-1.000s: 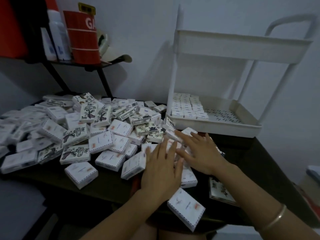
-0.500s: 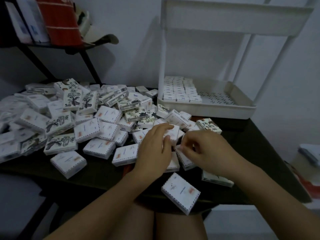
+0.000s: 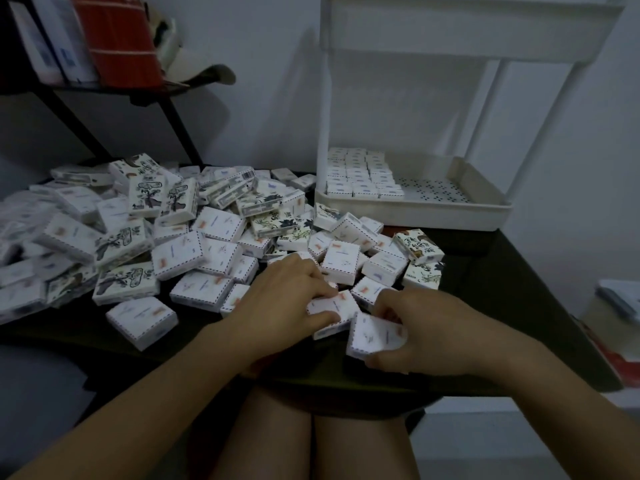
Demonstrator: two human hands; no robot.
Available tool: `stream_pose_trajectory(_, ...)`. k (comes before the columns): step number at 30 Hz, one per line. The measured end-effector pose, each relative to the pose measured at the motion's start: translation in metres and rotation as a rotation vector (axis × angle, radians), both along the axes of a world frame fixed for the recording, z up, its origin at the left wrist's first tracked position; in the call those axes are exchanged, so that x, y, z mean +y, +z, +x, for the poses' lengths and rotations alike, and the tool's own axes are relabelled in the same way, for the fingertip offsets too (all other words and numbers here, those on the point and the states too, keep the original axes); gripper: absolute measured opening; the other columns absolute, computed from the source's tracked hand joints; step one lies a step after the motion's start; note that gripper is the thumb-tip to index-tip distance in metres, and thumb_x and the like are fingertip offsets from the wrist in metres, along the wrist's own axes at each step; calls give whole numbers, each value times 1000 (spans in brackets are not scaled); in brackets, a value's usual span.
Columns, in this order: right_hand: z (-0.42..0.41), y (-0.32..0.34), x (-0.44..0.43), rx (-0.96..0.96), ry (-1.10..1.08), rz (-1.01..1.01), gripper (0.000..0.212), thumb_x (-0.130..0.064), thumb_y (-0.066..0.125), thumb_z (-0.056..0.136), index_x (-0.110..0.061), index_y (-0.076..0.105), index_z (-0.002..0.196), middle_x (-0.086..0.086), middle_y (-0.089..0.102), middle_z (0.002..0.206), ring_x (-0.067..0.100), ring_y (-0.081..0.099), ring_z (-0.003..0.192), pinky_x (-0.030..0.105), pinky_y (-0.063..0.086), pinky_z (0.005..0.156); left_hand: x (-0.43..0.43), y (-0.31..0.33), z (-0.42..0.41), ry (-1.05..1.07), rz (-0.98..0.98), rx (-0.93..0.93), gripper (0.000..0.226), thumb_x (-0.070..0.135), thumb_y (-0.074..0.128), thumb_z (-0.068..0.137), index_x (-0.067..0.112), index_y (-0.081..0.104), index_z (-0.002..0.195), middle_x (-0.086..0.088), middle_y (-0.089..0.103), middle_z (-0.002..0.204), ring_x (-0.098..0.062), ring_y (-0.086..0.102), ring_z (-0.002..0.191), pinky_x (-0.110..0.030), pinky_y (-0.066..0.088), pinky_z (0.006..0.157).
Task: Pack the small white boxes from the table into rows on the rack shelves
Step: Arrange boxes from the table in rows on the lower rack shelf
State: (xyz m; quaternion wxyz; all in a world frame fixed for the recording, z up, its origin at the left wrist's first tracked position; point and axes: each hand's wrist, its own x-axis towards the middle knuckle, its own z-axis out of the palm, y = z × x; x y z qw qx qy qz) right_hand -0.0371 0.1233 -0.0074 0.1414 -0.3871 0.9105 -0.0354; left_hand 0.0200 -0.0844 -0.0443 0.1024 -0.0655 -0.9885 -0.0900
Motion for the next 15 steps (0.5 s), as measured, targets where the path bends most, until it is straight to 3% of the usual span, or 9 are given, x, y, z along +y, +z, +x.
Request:
stream_pose_trajectory(5, -19, 8, 14, -144, -228, -370, 72, -85, 59, 40, -47, 41, 99, -27, 46, 91, -2, 51, 82, 23, 53, 66, 2, -1, -7, -29, -122, 12, 62, 73, 53, 77, 38, 58, 129, 15, 49, 119, -8, 32, 110, -26, 25, 83)
stream_pose_trajectory(7, -24, 3, 17, -169, -243, -574, 64, -78, 65, 45, -47, 45, 98, -26, 52, 99, 1, 58, 85, 27, 58, 62, 6, 0, -11, -35, -86, 18, 61, 72, 58, 73, 38, 58, 125, 17, 48, 115, -7, 32, 109, -24, 22, 80)
stream_pose_trajectory(10, -29, -1, 20, -316, -251, -802, 59, -67, 71, 47, -47, 54, 100, -16, 62, 99, 7, 68, 75, 20, 56, 56, 14, 1, -13, -46, 46, 5, 53, 59, 70, 73, 38, 50, 118, 18, 50, 112, -5, 38, 106, -24, 32, 82)
stream_pose_trajectory(15, -44, -5, 24, -426, -282, -914, 42, -29, 77, 76, -31, 56, 113, 0, 67, 98, 15, 71, 71, 23, 56, 55, 25, 6, -18, -35, 392, -68, 52, 44, 72, 78, 48, 40, 119, 24, 51, 108, 6, 49, 99, -24, 45, 81)
